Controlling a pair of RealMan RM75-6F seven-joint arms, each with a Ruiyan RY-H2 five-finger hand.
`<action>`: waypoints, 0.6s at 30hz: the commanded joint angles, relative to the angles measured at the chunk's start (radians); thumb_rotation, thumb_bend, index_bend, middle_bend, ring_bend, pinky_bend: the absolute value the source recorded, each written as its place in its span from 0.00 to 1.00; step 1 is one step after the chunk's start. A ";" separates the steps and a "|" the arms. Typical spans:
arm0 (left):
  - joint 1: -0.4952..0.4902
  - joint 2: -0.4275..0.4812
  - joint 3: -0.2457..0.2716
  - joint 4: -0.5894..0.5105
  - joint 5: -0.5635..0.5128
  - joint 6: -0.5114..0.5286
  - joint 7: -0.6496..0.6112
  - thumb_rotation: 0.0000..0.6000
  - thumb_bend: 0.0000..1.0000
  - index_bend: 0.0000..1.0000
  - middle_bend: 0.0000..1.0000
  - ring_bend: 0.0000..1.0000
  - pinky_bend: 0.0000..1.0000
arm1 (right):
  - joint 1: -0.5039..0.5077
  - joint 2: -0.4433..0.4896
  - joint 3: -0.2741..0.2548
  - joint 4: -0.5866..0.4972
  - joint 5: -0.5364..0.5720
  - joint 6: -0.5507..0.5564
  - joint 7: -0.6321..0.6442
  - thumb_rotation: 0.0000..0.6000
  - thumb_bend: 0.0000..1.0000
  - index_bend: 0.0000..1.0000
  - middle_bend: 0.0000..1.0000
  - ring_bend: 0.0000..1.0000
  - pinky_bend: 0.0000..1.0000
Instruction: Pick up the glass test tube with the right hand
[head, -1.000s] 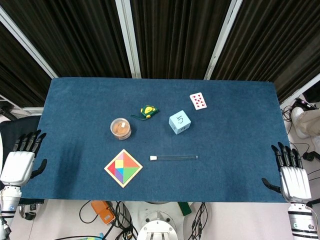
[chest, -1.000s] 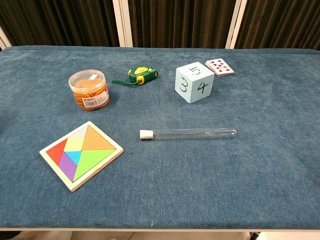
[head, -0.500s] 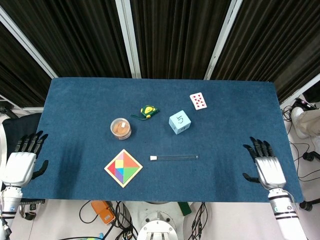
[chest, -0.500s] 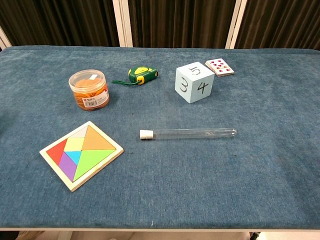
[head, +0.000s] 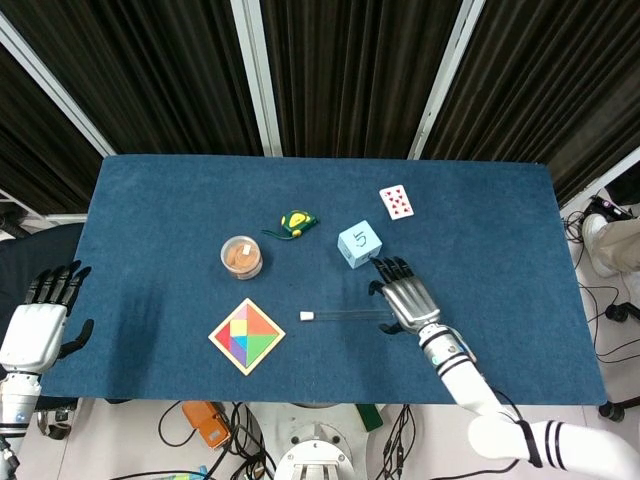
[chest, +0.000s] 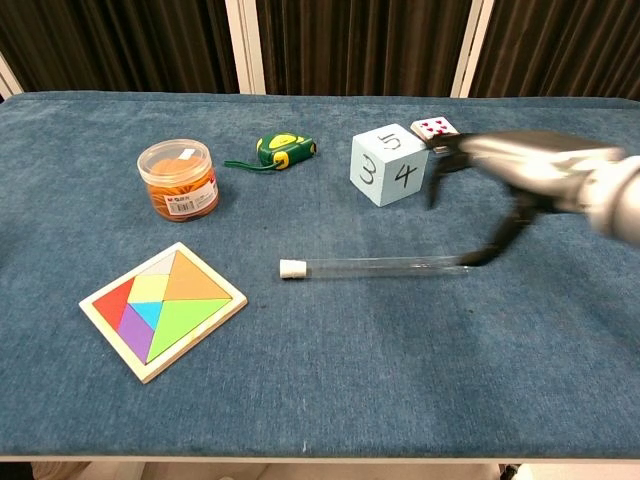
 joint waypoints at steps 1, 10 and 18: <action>-0.001 0.001 -0.001 0.001 -0.001 -0.002 -0.004 1.00 0.42 0.03 0.00 0.00 0.04 | 0.074 -0.082 0.022 0.057 0.079 -0.022 -0.067 1.00 0.26 0.46 0.04 0.03 0.00; -0.003 0.002 -0.001 -0.002 -0.006 -0.009 -0.005 1.00 0.42 0.03 0.00 0.00 0.04 | 0.160 -0.183 0.006 0.124 0.203 0.006 -0.137 1.00 0.31 0.49 0.04 0.03 0.00; 0.001 0.004 -0.006 -0.009 -0.019 -0.007 -0.017 1.00 0.42 0.03 0.00 0.00 0.04 | 0.187 -0.210 -0.022 0.162 0.221 0.026 -0.127 1.00 0.39 0.52 0.04 0.03 0.00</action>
